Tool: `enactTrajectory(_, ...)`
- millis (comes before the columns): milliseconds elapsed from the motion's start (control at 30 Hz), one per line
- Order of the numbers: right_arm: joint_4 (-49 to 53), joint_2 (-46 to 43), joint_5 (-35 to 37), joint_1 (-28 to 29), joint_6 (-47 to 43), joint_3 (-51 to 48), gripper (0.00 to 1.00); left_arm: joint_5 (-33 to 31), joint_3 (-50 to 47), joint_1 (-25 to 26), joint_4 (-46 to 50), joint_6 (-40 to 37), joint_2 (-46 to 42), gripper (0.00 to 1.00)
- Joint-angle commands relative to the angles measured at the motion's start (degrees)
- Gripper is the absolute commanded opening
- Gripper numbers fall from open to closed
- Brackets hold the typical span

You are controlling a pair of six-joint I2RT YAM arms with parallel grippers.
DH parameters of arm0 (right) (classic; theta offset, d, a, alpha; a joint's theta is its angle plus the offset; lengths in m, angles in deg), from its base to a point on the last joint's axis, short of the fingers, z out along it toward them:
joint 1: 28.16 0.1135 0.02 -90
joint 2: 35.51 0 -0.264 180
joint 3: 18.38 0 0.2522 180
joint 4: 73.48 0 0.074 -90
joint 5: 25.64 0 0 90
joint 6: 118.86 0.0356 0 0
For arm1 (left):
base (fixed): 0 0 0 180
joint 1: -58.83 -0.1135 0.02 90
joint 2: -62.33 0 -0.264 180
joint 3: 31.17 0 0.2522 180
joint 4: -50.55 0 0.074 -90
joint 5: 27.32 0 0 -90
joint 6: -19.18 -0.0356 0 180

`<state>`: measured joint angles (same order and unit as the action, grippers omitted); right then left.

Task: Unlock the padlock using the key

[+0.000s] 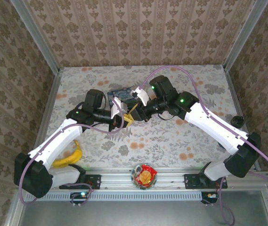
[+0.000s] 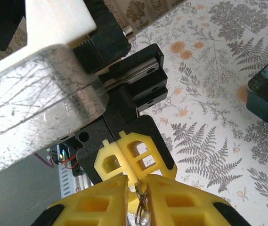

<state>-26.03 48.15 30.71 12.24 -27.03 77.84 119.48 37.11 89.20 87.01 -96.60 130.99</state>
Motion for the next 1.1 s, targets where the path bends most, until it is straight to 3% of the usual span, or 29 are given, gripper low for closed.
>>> enactTrajectory(0,2.2,0.8,-2.2,0.1,-0.8,1.6,0.18,0.8,1.3,0.4,1.1,-1.7,-1.0,0.0)
enactTrajectory(200,2.8,0.9,-2.2,0.1,-1.2,1.2,0.16,0.8,0.9,0.4,0.4,-1.3,-2.2,0.0)
enactTrajectory(533,3.5,1.2,-2.7,0.1,-1.6,1.1,0.0,-0.5,0.2,0.4,-0.7,-0.7,-3.3,0.0)
enactTrajectory(800,-1.3,-0.6,-4.0,-0.9,0.8,-2.3,0.0,-2.6,-1.6,0.3,-4.3,1.8,-5.5,0.0)
enactTrajectory(833,-2.4,-1.0,-4.0,-1.2,1.4,-3.1,0.0,-2.8,-1.9,0.3,-4.9,2.1,-5.8,0.02)
enactTrajectory(1000,-14.8,-5.7,-3.6,-4.5,8.7,-9.8,0.0,-1.9,-3.2,-0.3,-8.3,5.3,-7.6,0.42)
enactTrajectory(1067,-20.1,-7.3,-3.7,-6.2,12.3,-12.8,0.0,-1.1,-3.8,-0.6,-9.7,6.7,-8.2,0.5)
